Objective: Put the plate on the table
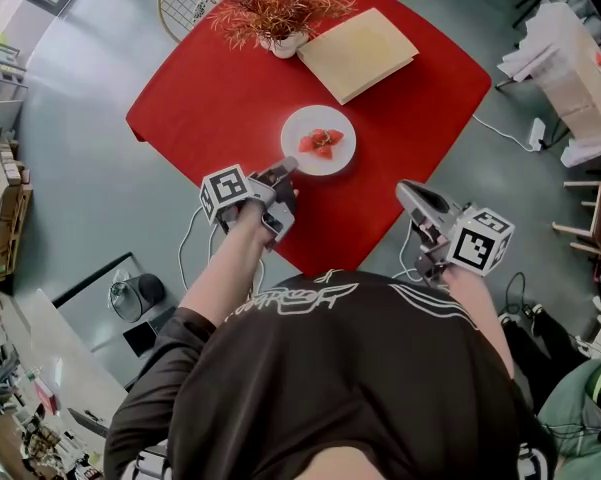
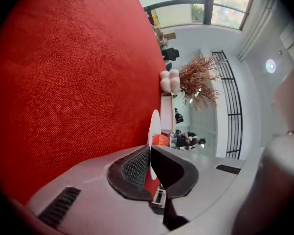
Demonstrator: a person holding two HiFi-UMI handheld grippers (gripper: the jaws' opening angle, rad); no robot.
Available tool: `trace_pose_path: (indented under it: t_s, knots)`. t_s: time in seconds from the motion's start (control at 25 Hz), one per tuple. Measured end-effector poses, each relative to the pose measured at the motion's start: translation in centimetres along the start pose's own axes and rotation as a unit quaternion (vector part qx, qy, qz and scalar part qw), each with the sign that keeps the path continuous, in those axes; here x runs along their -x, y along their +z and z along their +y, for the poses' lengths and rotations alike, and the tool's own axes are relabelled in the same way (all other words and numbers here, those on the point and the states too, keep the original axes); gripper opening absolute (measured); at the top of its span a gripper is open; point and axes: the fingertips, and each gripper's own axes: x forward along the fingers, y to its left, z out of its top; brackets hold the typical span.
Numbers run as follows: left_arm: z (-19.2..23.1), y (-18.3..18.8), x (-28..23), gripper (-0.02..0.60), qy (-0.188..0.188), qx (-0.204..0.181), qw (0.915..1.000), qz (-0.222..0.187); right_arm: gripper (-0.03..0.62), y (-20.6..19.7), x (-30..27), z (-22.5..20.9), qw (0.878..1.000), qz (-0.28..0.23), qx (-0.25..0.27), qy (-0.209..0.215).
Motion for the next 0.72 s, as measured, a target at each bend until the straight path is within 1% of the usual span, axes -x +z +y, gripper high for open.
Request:
trace_pose_path:
  t_s: [0.12,0.28,0.36,0.44,0.48,0.6,0.72]
  knots:
    - [0.7,0.1,0.0,0.012,0.019,0.01,0.9998,-0.004,0.008,0.1,0.1,-0.4,1.0,-0.003,-0.007,-0.001]
    - [0.6,0.3,-0.2,0.02,0.015,0.031,0.9994,-0.005,0.008,0.4,0.0,-1.2,0.999,-0.013,-0.031,0.001]
    - [0.0,0.3,-0.3,0.08,0.004,0.035,0.9994,-0.005,0.008,0.6,-0.1,-1.1,0.999,-0.012,-0.034,0.005]
    - [-1.0,0.5,-0.4,0.174,-0.016,0.039,0.999,-0.011,0.008,0.8,-0.4,-0.9,0.999,-0.01,-0.03,0.01]
    - [-1.3,0.6,-0.4,0.207,-0.024,0.041,0.9987,-0.015,0.008,0.9,-0.5,-0.8,1.0,-0.009,-0.028,0.011]
    - [-1.7,0.7,-0.4,0.26,-0.035,0.054,0.9977,-0.023,0.008,1.0,-0.6,-0.6,0.999,-0.011,-0.028,0.013]
    - [-1.9,0.9,-0.5,0.297,-0.037,0.066,0.9968,-0.025,0.008,1.1,-0.5,-0.5,0.999,-0.011,-0.026,0.014]
